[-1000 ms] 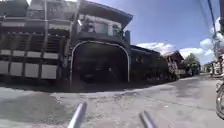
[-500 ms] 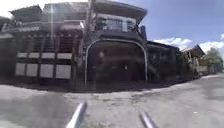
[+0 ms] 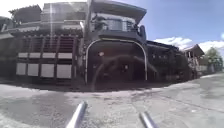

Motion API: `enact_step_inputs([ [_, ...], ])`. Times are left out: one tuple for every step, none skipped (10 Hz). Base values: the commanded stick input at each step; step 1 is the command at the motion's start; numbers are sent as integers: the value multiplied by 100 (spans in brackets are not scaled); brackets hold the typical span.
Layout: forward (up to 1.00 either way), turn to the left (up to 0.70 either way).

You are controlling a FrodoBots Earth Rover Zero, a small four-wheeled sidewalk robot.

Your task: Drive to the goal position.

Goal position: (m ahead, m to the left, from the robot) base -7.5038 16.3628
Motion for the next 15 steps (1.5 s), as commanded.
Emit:
enact_step_inputs([
  [0,3],
  [0,6],
  [0,46],
  [0,95],
  [0,99],
  [0,100],
  [0,100],
  [0,100],
  [0,100],
  [0,100],
  [0,80],
  [0,0],
  [0,0],
  [0,0],
  [0,0],
])
